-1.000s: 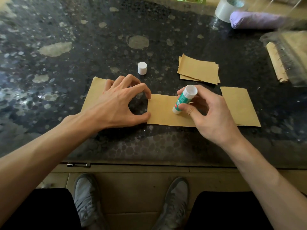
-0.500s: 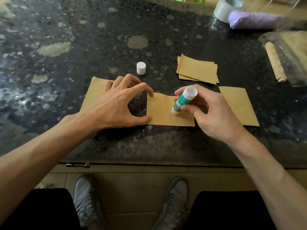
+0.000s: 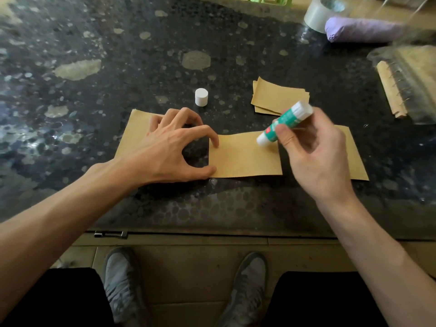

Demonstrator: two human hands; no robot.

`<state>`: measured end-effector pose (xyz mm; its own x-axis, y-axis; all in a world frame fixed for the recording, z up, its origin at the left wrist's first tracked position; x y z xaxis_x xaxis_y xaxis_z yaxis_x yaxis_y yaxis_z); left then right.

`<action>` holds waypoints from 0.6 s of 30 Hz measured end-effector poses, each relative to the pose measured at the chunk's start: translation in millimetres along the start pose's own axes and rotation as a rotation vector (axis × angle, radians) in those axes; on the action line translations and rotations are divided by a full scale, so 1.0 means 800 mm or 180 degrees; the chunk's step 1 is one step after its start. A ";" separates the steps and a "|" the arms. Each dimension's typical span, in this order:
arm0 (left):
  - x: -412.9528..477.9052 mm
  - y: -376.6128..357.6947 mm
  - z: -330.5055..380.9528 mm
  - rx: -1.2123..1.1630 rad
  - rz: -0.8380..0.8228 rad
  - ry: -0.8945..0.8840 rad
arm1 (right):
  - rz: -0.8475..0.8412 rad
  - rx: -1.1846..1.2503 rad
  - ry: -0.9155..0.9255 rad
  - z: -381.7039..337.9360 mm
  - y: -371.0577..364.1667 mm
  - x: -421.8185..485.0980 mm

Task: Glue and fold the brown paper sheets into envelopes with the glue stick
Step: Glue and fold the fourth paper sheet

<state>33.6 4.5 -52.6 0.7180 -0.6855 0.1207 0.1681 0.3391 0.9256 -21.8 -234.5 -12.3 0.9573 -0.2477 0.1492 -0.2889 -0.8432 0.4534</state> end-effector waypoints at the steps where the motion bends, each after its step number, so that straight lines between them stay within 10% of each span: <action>1: 0.000 0.000 0.000 0.0006 0.0002 0.0001 | 0.0093 0.0086 -0.0043 0.001 0.006 0.002; 18: 0.001 -0.003 -0.001 -0.0044 0.0026 0.0030 | -0.0772 -0.0833 0.0126 -0.014 -0.051 -0.029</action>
<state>34.6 3.8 -54.9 0.7257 -0.6766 0.1249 0.1714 0.3535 0.9196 -32.4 -189.1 -24.5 0.9986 -0.0323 0.0411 -0.0518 -0.7232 0.6887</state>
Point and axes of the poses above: each hand's wrist, its own x-axis towards the middle knuckle, its own y-axis out of the back of the hand, z = x × y, the point moved 7 cm from there along x, towards the middle knuckle, and after that the axes turned 8 degrees about -y, right-handed, at the moved point
